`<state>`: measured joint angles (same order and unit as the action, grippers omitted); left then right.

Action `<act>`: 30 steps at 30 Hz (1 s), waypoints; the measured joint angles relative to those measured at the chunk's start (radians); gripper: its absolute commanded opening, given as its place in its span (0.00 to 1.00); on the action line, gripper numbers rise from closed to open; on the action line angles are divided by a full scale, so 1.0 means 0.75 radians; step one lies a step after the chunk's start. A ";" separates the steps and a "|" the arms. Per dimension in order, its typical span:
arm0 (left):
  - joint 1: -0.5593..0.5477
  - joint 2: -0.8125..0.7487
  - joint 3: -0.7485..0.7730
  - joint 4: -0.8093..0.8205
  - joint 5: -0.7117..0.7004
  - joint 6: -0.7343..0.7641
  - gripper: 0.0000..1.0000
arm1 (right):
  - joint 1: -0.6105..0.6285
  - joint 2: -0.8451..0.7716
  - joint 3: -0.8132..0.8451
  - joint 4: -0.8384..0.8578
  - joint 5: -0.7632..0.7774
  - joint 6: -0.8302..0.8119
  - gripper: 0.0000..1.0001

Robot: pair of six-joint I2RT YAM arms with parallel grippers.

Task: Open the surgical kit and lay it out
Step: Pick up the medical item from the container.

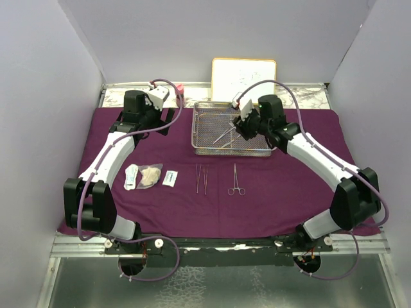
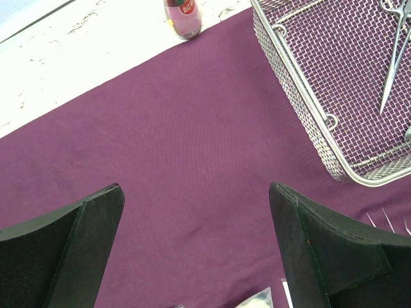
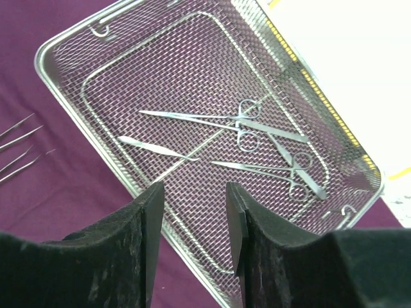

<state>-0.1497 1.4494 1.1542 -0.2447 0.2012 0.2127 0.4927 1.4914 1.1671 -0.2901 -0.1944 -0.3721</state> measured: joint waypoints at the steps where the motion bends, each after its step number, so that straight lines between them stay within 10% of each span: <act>1: 0.000 0.000 0.000 -0.004 0.000 0.002 0.99 | -0.012 0.007 0.019 -0.002 -0.005 -0.008 0.45; 17: 0.000 -0.005 -0.010 0.012 -0.005 -0.042 0.99 | -0.188 0.137 0.135 -0.053 -0.089 -0.065 0.88; 30: 0.023 -0.033 -0.031 0.023 0.002 -0.103 0.99 | -0.318 0.229 0.235 -0.089 -0.192 -0.201 0.90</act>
<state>-0.1322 1.4246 1.1309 -0.2276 0.2024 0.1356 0.2539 1.6634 1.3434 -0.3569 -0.3386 -0.5228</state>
